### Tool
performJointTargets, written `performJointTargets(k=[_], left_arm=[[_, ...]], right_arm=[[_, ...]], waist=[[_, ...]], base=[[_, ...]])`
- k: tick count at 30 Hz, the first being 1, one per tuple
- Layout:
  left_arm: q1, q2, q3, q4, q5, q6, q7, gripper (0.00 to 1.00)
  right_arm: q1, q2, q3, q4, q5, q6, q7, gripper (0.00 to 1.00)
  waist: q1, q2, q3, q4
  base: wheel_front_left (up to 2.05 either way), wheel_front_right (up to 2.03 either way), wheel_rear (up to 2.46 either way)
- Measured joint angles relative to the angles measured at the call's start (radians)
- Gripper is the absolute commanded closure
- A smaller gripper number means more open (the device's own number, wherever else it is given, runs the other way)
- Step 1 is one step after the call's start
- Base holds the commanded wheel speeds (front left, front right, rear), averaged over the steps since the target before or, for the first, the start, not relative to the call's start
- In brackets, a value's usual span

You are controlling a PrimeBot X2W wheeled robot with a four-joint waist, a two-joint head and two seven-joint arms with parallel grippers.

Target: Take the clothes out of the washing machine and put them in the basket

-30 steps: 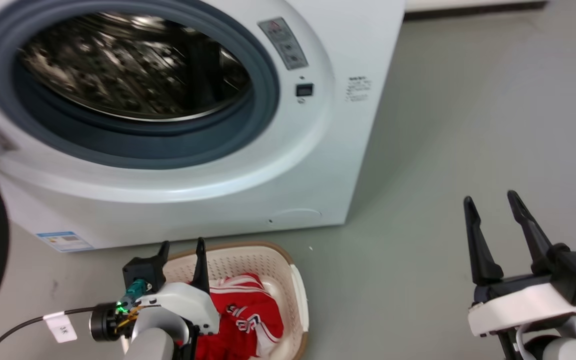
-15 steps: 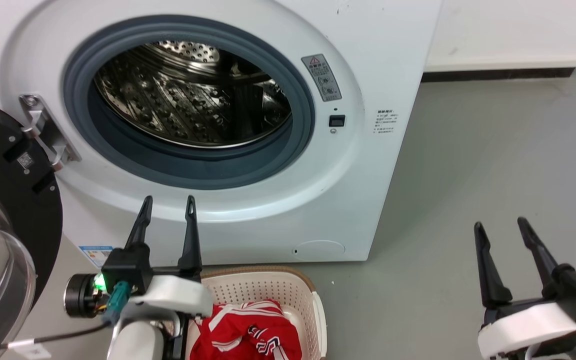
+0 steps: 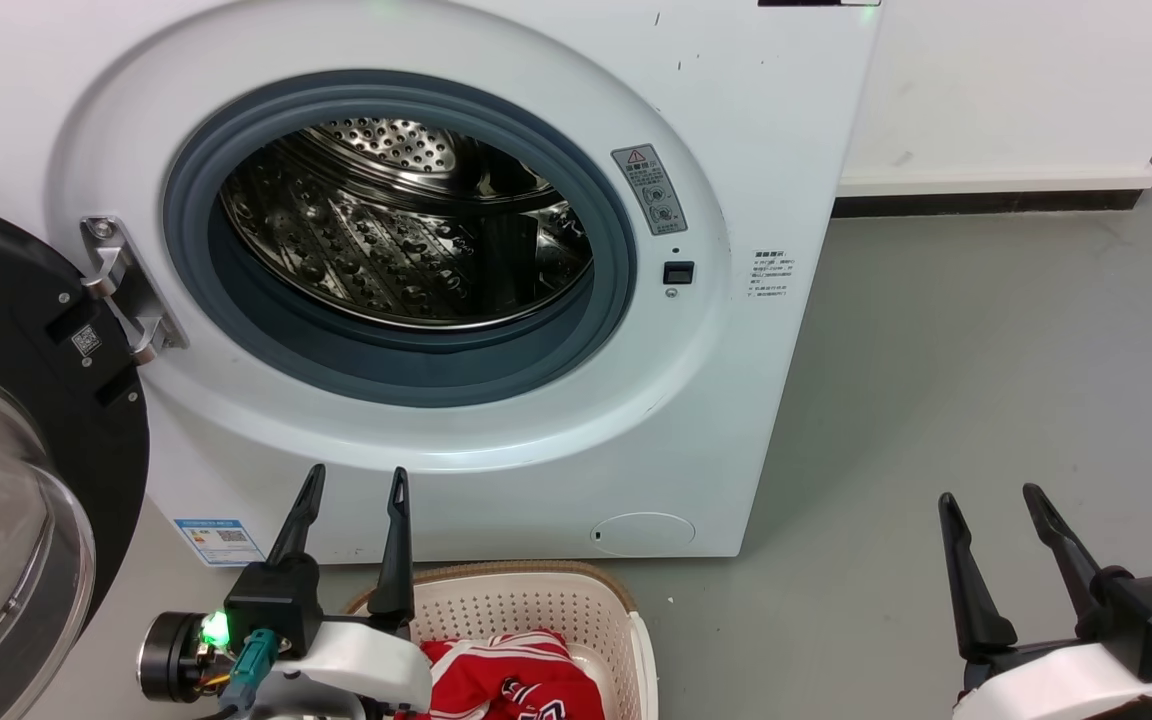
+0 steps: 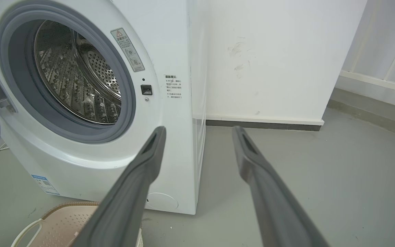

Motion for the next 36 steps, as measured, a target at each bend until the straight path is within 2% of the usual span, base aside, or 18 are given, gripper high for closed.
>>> performJointTargets(k=[21,22,26,36], left_arm=[[0.010,0.007,-0.011,-0.027,-0.017,0.018,0.017,0.00],[0.010,0.007,-0.011,-0.025,-0.017,0.018,0.017,1.00],[0.024,0.002,-0.008,0.008,-0.036,0.017,0.026,1.00],[0.024,0.000,0.025,0.025,-0.236,-0.009,0.070,1.00]], right_arm=[[0.008,0.000,0.007,0.003,0.008,0.000,-0.010,0.00],[0.008,0.000,0.008,0.005,0.008,0.000,-0.010,1.00],[0.012,0.000,0.012,0.034,0.025,0.000,-0.008,1.00],[0.005,-0.008,0.014,0.082,0.248,0.000,-0.005,1.00]], waist=[[0.0000,0.0000,0.009,0.008],[0.0001,0.0000,0.009,0.009],[0.0001,0.0000,0.009,0.008],[0.0001,0.0000,0.009,0.008]], base=[[0.00,0.00,0.00],[0.00,0.00,0.00],[0.00,0.00,0.00],[0.00,0.00,0.00]])
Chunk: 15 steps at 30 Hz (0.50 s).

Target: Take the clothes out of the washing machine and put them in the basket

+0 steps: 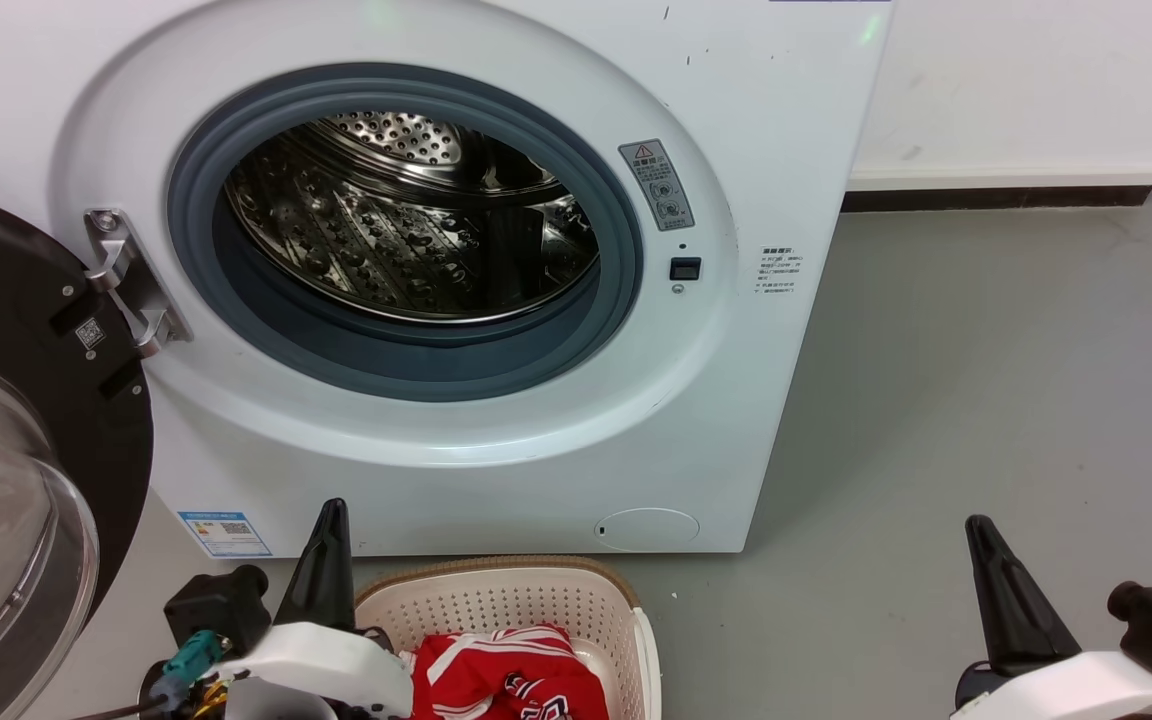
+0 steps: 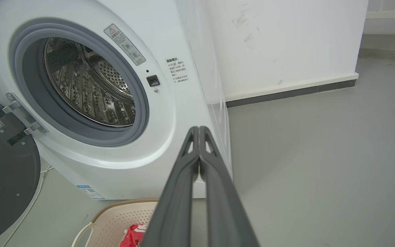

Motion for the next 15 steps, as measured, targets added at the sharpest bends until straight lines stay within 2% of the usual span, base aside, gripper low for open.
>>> performJointTargets(k=[6,7,15], left_arm=[[-0.004,-0.002,0.014,0.007,-0.109,-0.011,0.022,1.00],[-0.010,-0.004,0.024,0.011,-0.161,-0.018,0.033,1.00],[-0.013,-0.006,0.042,0.019,-0.291,-0.035,0.062,1.00]], right_arm=[[-0.024,-0.005,0.001,0.028,0.118,0.000,0.004,1.00],[-0.036,-0.007,0.002,0.044,0.173,0.000,0.005,1.00],[-0.060,-0.013,0.002,0.074,0.313,0.000,0.010,1.00]], waist=[[0.0000,0.0000,0.000,-0.001],[0.0000,0.0000,0.000,-0.001],[0.0000,0.0000,0.001,-0.002]], base=[[0.00,0.00,0.00],[0.00,0.00,0.00],[0.00,0.00,0.00]])
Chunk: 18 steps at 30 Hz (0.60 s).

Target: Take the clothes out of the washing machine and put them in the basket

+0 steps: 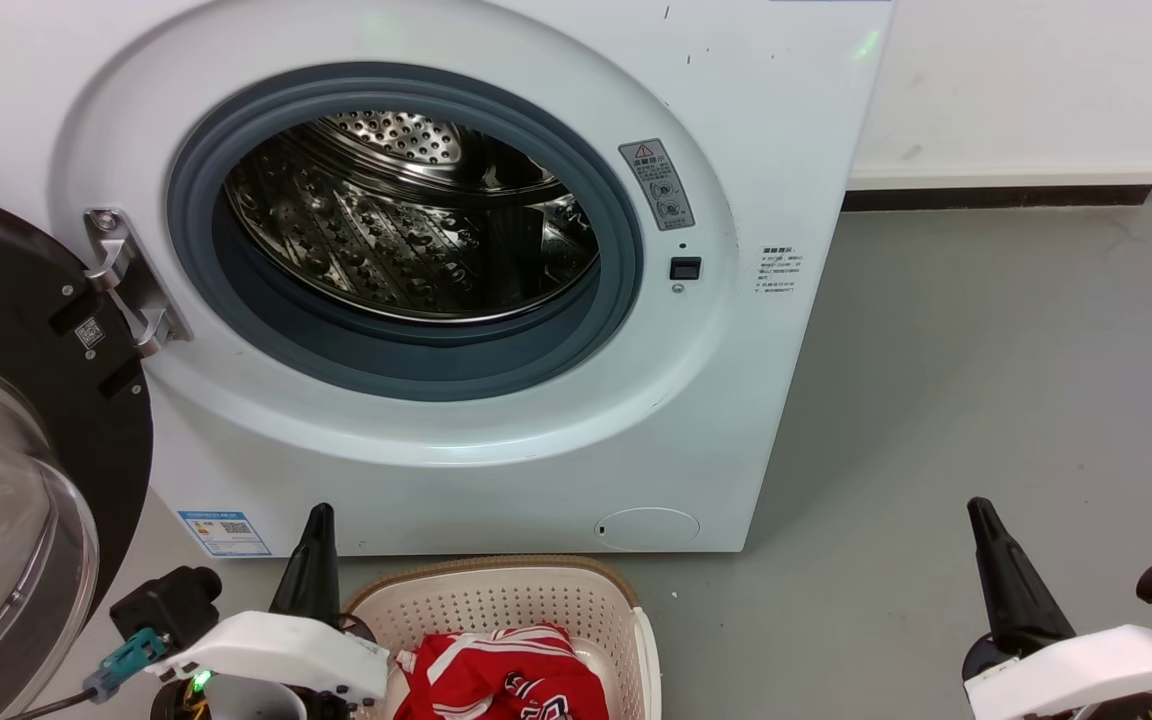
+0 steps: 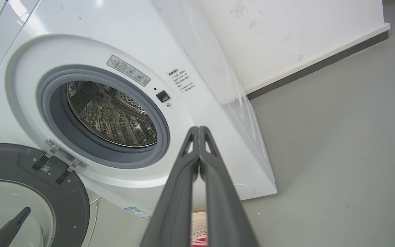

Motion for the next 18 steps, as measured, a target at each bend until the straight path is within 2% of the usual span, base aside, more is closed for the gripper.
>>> performJointTargets(k=[18], left_arm=[[-0.019,-0.011,0.043,0.021,-0.254,-0.029,0.053,1.00]], right_arm=[[-0.041,-0.008,-0.005,0.063,0.267,0.000,0.017,1.00]], waist=[[0.0000,0.0000,0.001,-0.002]], base=[[0.00,0.00,0.00]])
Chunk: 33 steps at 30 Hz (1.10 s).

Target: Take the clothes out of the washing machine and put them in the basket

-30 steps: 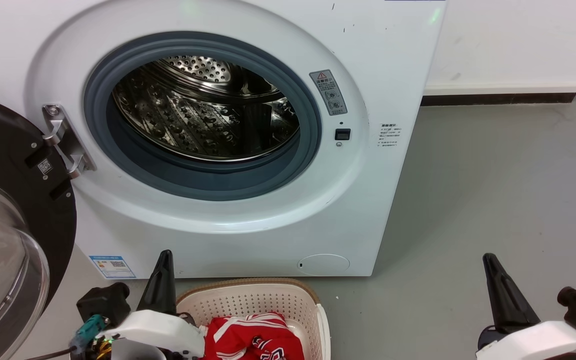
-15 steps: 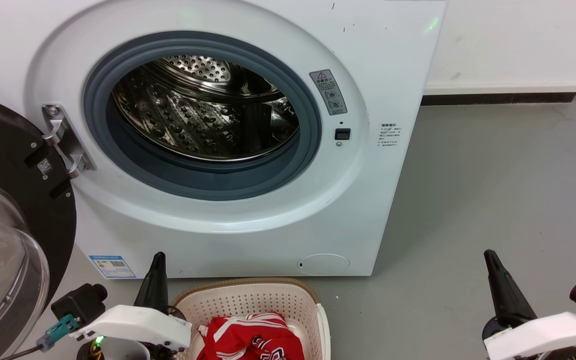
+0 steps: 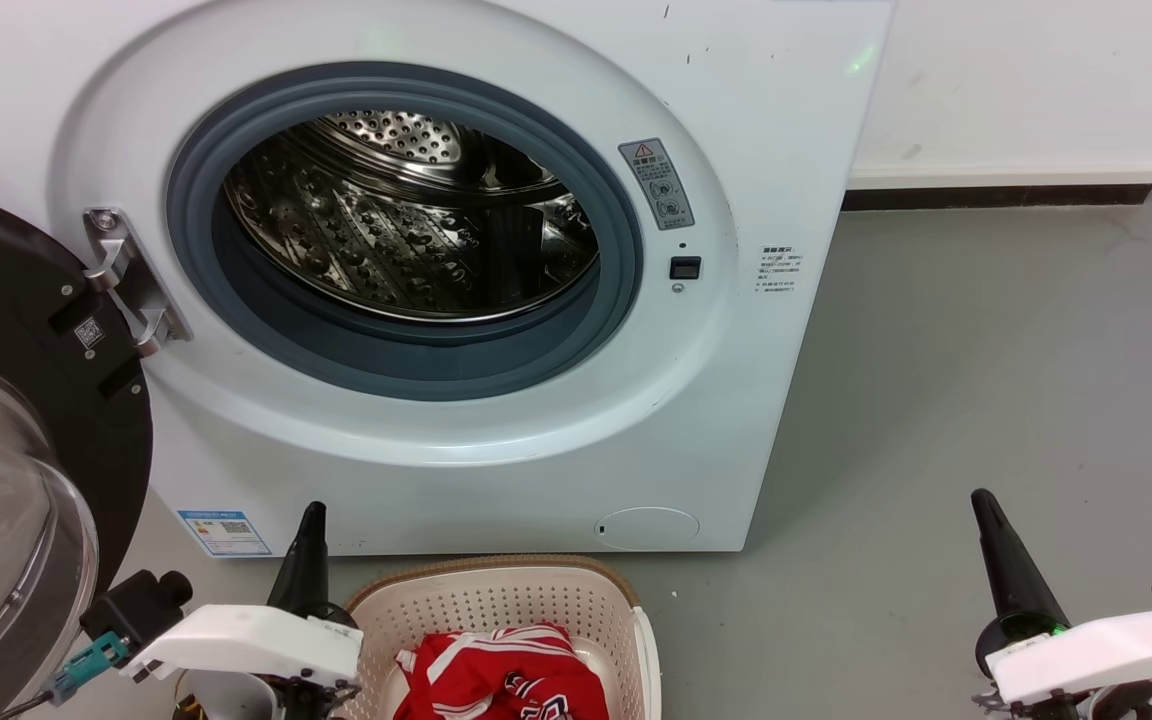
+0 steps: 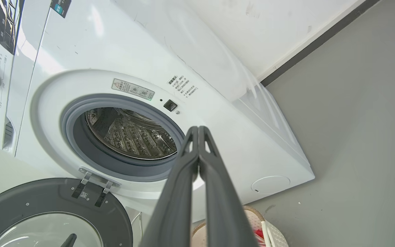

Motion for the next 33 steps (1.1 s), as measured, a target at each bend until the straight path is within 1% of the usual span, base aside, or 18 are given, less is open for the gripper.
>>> performJointTargets(k=[10,11,12,33], left_arm=[[-0.006,-0.003,0.018,0.009,-0.122,-0.016,0.027,1.00],[-0.011,-0.004,0.023,0.012,-0.157,-0.019,0.035,1.00],[-0.014,-0.004,0.026,0.013,-0.169,-0.022,0.037,1.00],[-0.026,-0.008,0.062,0.030,-0.384,-0.049,0.085,1.00]], right_arm=[[-0.021,-0.003,-0.005,0.031,0.126,0.000,0.009,1.00],[-0.028,-0.003,-0.006,0.040,0.162,0.000,0.010,1.00],[-0.031,-0.003,-0.007,0.042,0.174,0.000,0.011,1.00],[-0.070,-0.004,-0.022,0.096,0.392,0.000,0.032,1.00]], waist=[[0.0000,0.0000,0.000,-0.001],[0.0000,0.0000,0.001,-0.001],[0.0000,0.0000,0.001,-0.001],[0.0000,0.0000,0.002,-0.003]], base=[[0.00,0.00,0.00],[0.00,0.00,0.00],[0.00,0.00,0.00],[0.00,0.00,0.00]])
